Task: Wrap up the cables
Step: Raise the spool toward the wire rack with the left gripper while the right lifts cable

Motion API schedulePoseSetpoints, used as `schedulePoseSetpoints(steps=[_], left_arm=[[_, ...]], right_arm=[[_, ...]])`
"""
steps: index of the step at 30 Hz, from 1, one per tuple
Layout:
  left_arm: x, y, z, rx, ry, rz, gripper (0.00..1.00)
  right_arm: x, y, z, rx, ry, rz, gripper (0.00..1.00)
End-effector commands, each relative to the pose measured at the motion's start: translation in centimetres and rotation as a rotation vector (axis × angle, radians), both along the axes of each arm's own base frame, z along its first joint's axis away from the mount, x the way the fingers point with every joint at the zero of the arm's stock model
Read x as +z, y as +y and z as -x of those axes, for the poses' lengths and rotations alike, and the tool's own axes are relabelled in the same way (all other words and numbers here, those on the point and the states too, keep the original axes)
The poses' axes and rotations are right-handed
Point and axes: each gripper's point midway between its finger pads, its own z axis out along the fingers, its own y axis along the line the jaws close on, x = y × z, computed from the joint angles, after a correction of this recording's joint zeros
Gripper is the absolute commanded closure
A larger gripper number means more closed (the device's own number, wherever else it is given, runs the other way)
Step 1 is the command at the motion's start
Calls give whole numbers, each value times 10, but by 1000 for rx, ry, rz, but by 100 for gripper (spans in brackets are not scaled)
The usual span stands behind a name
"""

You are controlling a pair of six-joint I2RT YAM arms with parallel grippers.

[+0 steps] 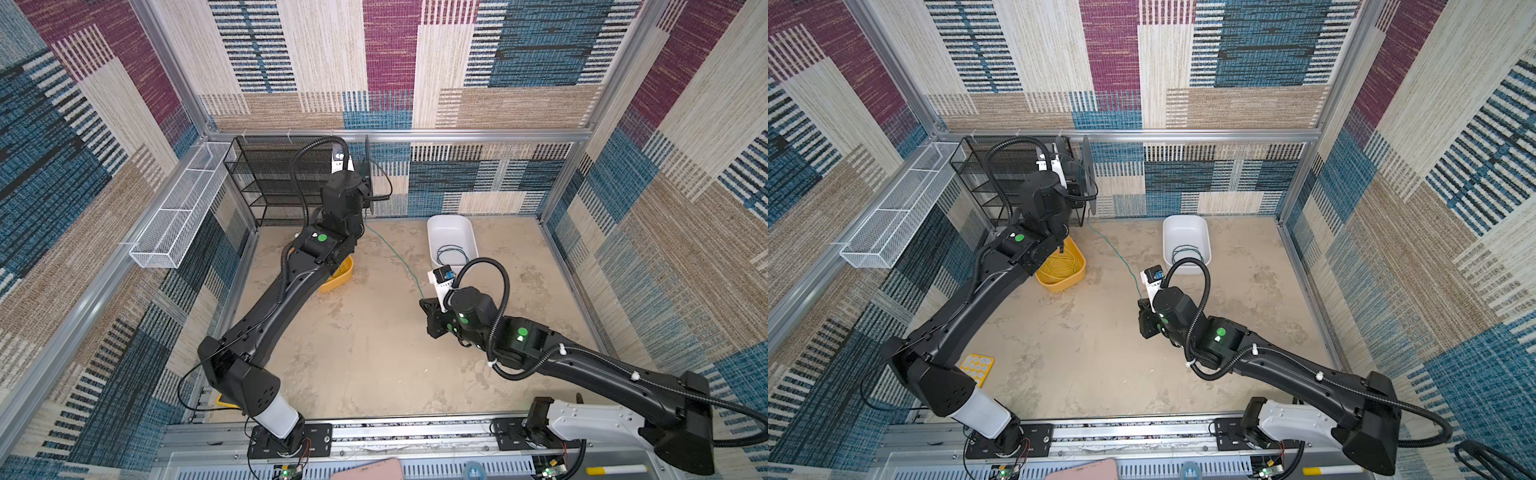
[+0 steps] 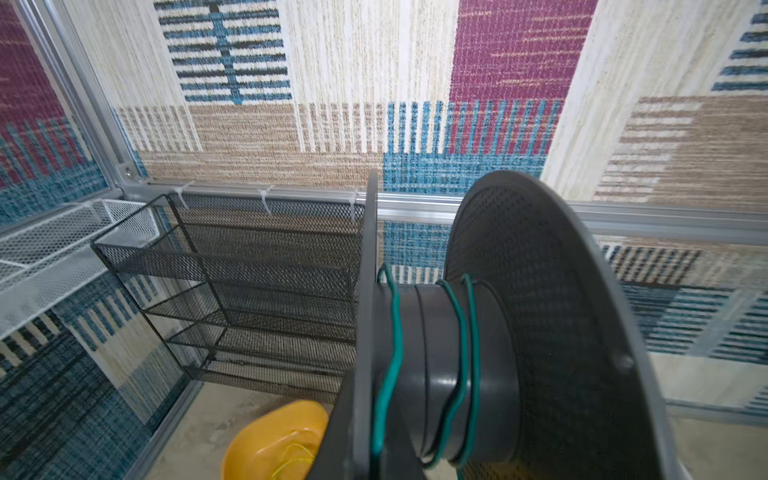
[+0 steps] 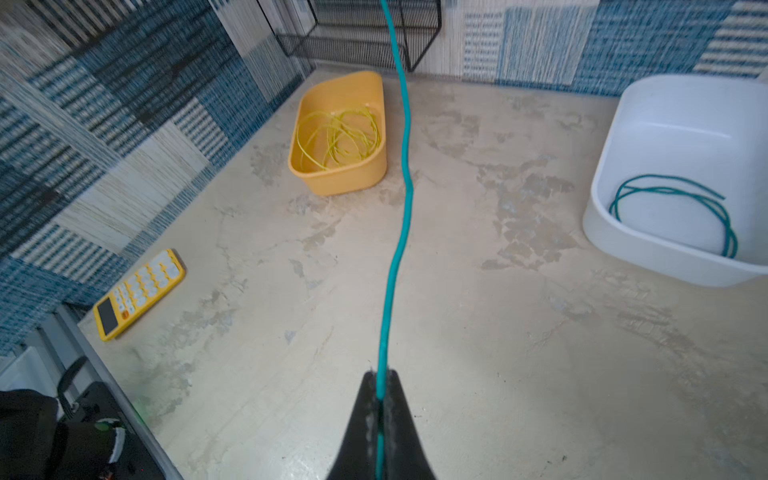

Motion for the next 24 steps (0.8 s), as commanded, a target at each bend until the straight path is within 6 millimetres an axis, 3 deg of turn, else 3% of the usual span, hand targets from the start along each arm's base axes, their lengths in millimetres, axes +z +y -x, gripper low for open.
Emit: schedulePoseSetpoints(steps=[1,8,13,17,24], left_arm=[[34,10,-6,117,-115,-78,100],[-1,-14,-36,68,-18,-194,100],[-30,-29,-44,-9,55,-215,100],[-51,-35,-40,-72,97,-231,100],[-85,-39,-16,-175,165,-275,100]], right_arm=[[35,-12,-1,-36,-85,-23,100],[116,-10,5,16,-226,-136,100],[170,-17,1,-21,-342,-172,100],[208,-26,-6,-73,-442,-179,100],[248,-35,-34,-109,-522,-200,100]])
